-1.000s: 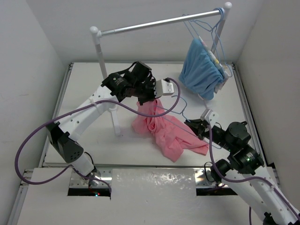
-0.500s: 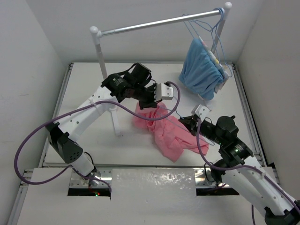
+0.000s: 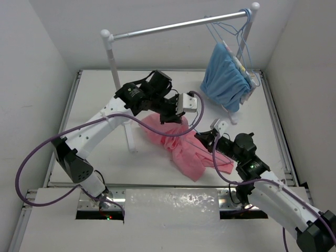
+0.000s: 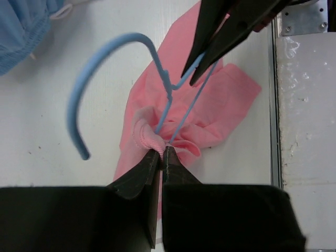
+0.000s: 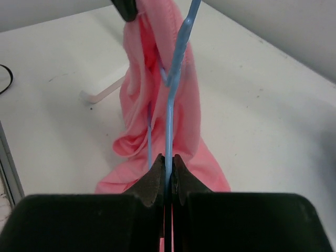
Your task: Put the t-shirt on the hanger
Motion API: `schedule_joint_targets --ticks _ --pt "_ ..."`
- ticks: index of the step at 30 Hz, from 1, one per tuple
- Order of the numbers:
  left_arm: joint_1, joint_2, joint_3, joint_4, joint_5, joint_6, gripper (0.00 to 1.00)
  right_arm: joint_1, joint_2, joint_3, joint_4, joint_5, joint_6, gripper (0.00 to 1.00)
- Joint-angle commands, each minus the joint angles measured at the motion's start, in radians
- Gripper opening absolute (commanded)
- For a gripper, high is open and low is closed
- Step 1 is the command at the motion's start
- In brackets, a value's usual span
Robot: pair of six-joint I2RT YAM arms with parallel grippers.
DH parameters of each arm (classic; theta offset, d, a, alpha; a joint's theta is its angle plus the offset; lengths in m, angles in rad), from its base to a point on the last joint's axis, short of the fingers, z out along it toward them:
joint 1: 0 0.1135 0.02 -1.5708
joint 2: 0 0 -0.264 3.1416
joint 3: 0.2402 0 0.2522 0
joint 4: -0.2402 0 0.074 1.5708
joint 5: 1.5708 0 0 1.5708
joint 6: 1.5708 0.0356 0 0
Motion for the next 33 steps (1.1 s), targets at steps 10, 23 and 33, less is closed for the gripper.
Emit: schedule_joint_targets --ticks 10,23,33 --pt "-0.018 0.117 -0.061 0.102 -0.039 -0.045 0.02 0.002 0.002 -0.177 0.340 0.035 0.096 0.00" --pt "-0.025 0.114 -0.186 0.212 -0.244 -0.061 0.53 0.000 0.258 -0.305 0.702 0.017 0.190 0.00" --pt "0.078 -0.101 -0.188 0.165 -0.217 -0.012 0.84 -0.007 0.513 -0.305 0.905 -0.003 0.230 0.00"
